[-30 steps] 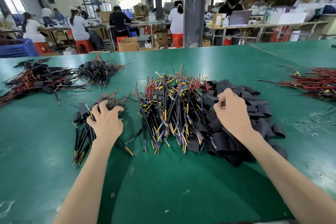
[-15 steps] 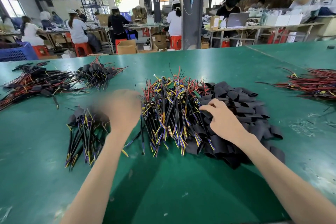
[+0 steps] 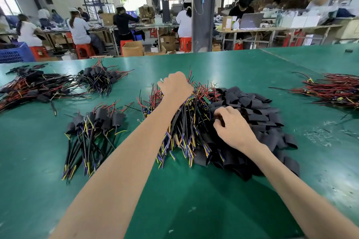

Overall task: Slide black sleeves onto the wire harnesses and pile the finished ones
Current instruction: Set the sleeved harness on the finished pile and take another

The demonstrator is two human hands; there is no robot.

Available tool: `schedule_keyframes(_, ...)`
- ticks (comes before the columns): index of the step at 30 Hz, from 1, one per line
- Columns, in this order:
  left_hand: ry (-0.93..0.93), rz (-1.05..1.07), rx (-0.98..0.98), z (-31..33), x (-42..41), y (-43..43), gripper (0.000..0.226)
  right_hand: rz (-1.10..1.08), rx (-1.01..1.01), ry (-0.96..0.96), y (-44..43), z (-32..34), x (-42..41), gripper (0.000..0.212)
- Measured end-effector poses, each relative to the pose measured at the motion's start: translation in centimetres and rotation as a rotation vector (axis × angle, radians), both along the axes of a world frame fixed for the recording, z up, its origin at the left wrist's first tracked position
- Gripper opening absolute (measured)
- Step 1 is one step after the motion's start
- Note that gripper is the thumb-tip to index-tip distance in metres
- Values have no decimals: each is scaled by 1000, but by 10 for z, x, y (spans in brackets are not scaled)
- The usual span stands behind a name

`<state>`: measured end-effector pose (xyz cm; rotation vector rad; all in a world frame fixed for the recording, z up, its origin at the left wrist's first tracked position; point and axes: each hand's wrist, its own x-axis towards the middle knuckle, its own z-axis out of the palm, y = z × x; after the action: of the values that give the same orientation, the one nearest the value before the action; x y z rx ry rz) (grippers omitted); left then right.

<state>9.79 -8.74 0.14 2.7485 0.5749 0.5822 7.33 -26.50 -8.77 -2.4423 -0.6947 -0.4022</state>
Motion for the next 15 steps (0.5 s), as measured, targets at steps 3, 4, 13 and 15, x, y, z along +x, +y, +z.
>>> schedule_keyframes(3, -40, -91, -100, 3, -4, -3, 18, -21, -21, -35, 4, 1, -3, 25)
schedule_keyframes(4, -66, -118, -114, 4, -7, -4, 15, -27, -53, -53, 5, 0, -3, 28)
schedule_keyframes(13, -386, -177, -626, 23, -16, -16, 31, -25, -28, 24, 6, -3, -1, 40)
schedule_keyframes(15, -323, -179, -678, 32, -14, -19, 27, -7, 0, 45, 6, -3, -2, 39)
